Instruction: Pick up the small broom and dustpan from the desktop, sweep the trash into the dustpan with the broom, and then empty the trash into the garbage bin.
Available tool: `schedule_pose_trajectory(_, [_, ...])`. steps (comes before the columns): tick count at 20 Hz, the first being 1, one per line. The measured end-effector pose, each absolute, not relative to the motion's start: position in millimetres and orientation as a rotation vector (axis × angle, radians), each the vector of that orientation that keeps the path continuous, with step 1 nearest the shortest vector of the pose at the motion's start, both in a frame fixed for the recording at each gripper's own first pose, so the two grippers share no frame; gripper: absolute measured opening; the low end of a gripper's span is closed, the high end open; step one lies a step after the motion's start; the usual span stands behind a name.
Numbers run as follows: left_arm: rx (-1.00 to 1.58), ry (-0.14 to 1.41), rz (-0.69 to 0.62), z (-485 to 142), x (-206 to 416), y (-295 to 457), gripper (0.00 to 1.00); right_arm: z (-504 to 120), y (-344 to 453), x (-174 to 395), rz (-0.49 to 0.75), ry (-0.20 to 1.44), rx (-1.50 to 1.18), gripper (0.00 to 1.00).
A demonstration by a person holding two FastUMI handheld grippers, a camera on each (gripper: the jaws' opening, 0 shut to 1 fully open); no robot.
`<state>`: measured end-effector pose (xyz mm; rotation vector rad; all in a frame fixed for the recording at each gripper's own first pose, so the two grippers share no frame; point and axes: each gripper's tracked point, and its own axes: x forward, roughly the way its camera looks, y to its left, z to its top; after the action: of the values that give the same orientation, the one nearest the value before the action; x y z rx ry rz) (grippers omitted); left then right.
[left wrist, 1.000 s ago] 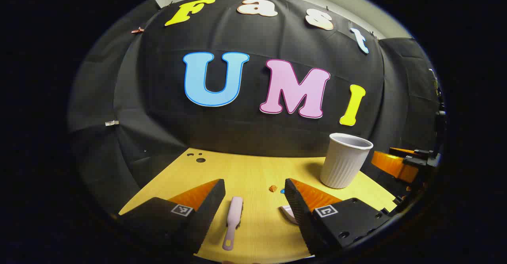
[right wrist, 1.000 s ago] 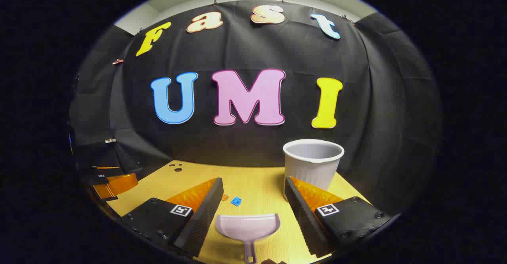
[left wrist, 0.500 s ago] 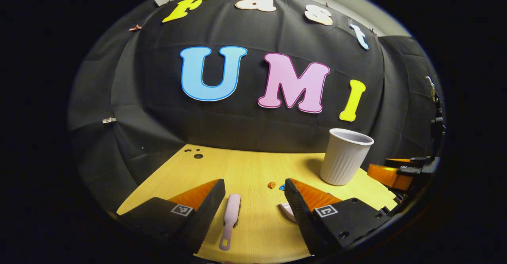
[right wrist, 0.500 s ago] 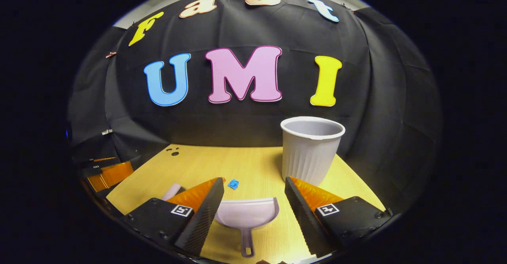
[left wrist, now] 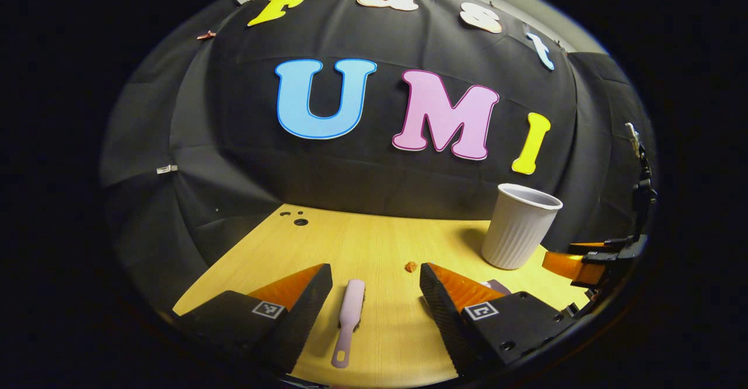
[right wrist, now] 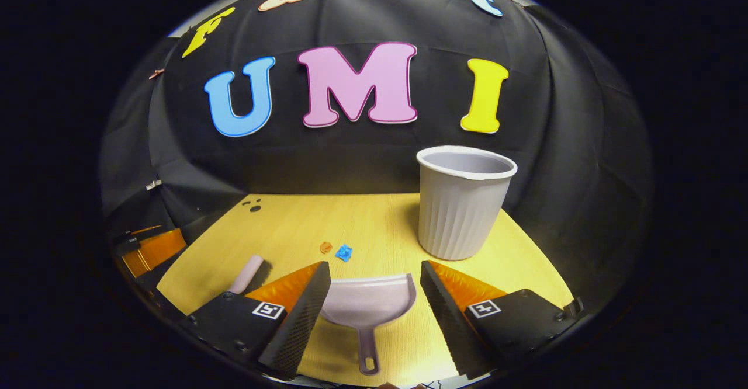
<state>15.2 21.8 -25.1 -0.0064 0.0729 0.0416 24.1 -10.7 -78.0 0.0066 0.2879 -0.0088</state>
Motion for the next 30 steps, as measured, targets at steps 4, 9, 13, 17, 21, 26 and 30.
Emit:
schedule_pose_trajectory(4, [0.014, 0.081, 0.064, -32.0, 16.4, 30.7, 0.95, -112.9, -9.4, 19.0, -0.009, 0.408, 0.000, 0.98])
schedule_pose_trajectory(9, [0.015, 0.094, 0.096, -42.3, 20.2, 42.0, 0.96, -155.7, -16.6, 18.1, -0.011, 0.541, -0.010, 0.98])
schedule_pose_trajectory(13, [-0.016, 0.138, 0.129, -57.0, 24.2, 50.6, 0.96, -195.4, -12.2, 18.8, 0.000, 0.663, -0.014, 0.98])
schedule_pose_trajectory(17, [-0.017, 0.191, 0.170, -74.9, 21.0, 65.5, 0.96, -229.3, -5.8, 18.8, 0.016, 0.771, -0.014, 0.98])
schedule_pose_trajectory(21, [-0.014, 0.243, 0.202, -86.5, 23.4, 73.4, 0.96, -262.7, -7.7, 19.0, -0.002, 0.874, -0.021, 0.98])
schedule_pose_trajectory(26, [-0.019, 0.320, 0.222, -101.8, 25.4, 73.4, 0.96, -294.9, -7.9, 22.4, -0.013, 0.996, -0.004, 0.99])
schedule_pose_trajectory(30, [-0.014, 0.350, 0.217, -106.8, 33.3, 71.2, 0.96, -307.9, -2.9, 25.6, -0.008, 1.065, 0.005, 0.96])
